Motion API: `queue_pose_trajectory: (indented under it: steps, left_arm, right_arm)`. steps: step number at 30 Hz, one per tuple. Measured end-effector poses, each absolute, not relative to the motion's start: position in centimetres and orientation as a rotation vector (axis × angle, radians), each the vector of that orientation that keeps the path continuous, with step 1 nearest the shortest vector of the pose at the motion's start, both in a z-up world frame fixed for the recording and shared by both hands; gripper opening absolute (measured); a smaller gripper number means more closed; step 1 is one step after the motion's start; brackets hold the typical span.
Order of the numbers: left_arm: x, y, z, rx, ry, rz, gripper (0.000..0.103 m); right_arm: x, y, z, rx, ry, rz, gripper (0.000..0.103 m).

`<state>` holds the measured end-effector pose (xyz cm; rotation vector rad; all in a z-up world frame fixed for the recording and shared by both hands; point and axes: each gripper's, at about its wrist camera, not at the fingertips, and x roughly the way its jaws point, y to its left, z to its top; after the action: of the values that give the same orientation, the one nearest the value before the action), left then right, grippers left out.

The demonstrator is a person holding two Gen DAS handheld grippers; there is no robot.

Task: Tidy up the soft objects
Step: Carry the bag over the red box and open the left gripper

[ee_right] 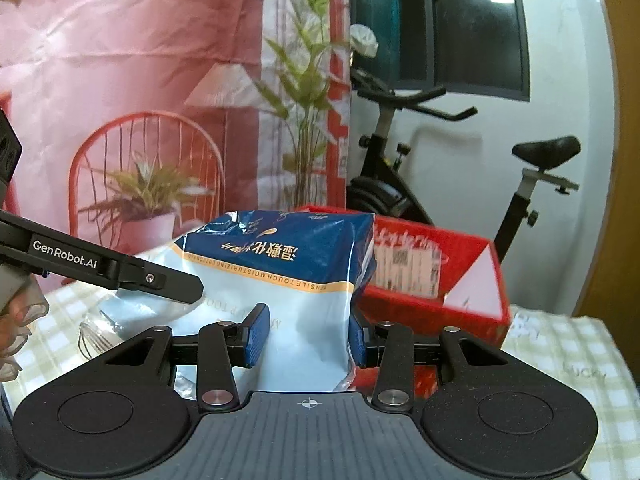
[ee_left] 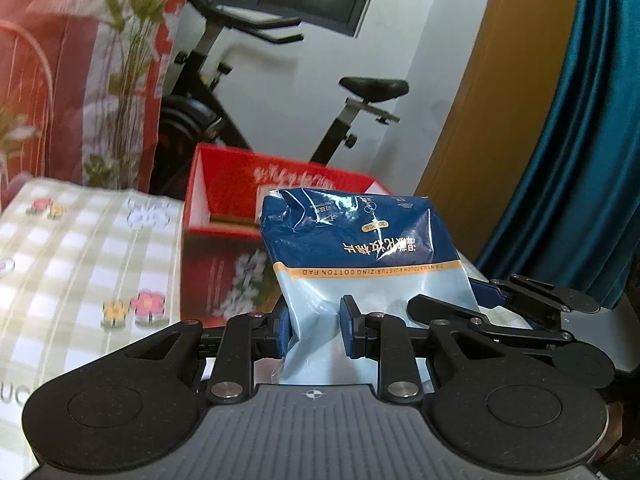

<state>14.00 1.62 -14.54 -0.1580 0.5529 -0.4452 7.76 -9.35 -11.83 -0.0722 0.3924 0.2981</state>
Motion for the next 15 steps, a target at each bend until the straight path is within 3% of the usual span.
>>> queue_pose_trajectory:
  steps: [15]
  left_arm:
    - [18.8,0.4,-11.2,-0.157,0.527,-0.484,0.027]
  right_arm:
    - [13.4,-12.5,-7.1,-0.048,0.378,0.308,0.038]
